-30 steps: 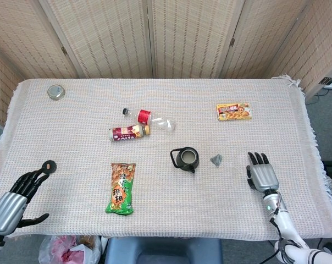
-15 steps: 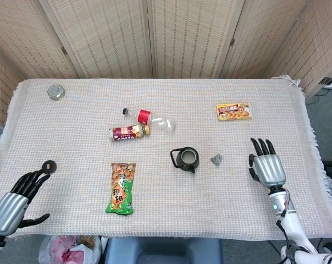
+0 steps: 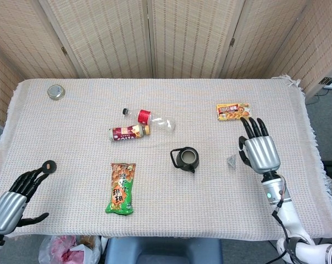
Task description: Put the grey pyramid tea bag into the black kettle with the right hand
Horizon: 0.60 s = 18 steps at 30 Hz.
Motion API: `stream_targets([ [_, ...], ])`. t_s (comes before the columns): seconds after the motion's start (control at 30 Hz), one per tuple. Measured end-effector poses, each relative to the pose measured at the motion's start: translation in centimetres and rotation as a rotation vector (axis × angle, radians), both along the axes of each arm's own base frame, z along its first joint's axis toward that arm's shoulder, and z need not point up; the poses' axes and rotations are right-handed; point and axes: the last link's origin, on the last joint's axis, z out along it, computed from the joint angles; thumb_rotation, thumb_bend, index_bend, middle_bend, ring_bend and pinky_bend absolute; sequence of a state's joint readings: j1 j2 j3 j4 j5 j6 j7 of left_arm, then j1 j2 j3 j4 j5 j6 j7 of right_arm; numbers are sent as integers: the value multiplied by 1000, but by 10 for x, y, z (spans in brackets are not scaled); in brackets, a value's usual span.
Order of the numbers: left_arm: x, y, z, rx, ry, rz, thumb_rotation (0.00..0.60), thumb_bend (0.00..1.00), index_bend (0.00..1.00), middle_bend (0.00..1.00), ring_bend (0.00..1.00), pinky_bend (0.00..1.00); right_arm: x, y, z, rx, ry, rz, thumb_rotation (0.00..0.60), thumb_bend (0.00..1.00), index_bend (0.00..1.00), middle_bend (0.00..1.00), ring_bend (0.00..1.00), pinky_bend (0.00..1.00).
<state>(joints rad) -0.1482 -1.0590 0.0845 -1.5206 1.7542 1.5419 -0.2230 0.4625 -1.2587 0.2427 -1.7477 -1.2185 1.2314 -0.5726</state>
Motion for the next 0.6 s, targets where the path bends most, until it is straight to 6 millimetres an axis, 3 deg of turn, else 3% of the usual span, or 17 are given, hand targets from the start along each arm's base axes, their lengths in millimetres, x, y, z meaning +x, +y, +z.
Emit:
stream_targets([
  [0.6,-3,1,7,-1,-23,4,600,151,0,0,0,115,65,-29,-1,1,-48,97,600,345,625,59,0,0],
])
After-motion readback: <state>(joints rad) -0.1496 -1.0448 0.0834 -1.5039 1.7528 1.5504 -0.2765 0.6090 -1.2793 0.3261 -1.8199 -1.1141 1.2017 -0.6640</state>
